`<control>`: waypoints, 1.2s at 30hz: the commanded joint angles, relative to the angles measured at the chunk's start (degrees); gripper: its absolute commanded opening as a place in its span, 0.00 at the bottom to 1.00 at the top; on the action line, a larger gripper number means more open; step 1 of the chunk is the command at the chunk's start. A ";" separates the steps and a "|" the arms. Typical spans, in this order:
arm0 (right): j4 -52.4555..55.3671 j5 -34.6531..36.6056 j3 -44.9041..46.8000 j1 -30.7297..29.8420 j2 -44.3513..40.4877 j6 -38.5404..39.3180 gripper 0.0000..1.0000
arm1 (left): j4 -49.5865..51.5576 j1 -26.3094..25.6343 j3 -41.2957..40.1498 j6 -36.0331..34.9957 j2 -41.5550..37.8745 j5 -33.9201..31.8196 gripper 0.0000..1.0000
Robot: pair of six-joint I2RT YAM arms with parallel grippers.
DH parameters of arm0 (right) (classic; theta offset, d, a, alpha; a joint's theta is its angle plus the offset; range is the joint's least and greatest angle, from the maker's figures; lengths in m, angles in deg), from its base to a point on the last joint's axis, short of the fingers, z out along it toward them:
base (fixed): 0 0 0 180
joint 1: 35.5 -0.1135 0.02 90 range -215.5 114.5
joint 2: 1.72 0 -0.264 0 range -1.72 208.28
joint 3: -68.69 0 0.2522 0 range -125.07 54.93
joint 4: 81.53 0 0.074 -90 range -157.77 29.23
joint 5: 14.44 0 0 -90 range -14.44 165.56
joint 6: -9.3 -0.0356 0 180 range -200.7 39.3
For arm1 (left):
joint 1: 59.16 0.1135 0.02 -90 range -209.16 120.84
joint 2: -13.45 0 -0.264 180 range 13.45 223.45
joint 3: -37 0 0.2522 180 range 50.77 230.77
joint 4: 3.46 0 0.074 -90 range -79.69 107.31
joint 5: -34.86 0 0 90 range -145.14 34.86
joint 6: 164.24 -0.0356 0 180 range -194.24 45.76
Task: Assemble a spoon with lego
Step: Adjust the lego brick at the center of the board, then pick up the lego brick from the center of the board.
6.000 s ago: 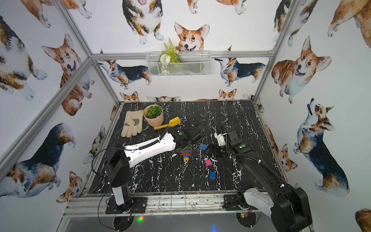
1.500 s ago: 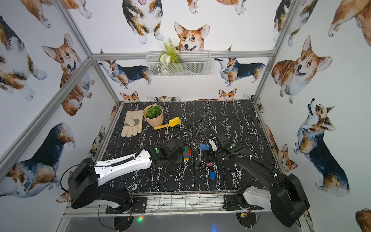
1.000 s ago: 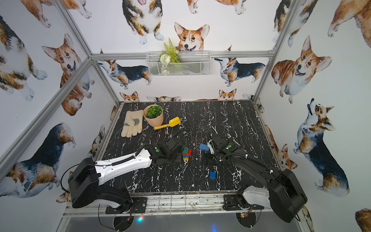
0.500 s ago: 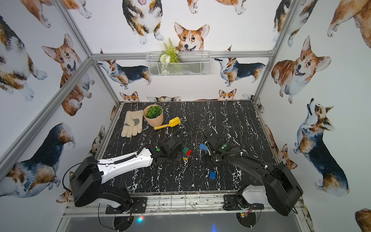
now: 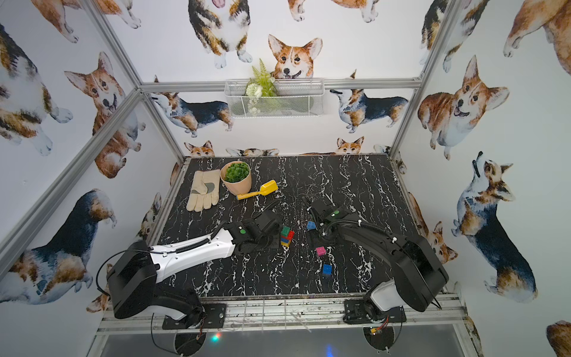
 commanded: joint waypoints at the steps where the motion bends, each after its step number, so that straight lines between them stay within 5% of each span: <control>1: 1.88 2.53 -1.99 1.24 2.77 2.26 0.82 | -1.37 0.16 -0.44 0.12 -0.51 0.04 0.08; 15: 0.87 -4.20 1.71 1.24 1.17 3.14 0.75 | -4.48 -1.97 -7.64 0.30 -7.70 1.64 0.18; 20: 1.35 -3.53 3.18 -1.25 1.50 2.13 0.74 | -3.42 -5.23 -9.91 0.91 -11.83 -0.43 0.27; 36: 0.71 -0.71 2.19 -1.18 6.41 4.32 0.56 | -0.69 -10.66 -13.95 2.49 -20.38 -4.12 0.35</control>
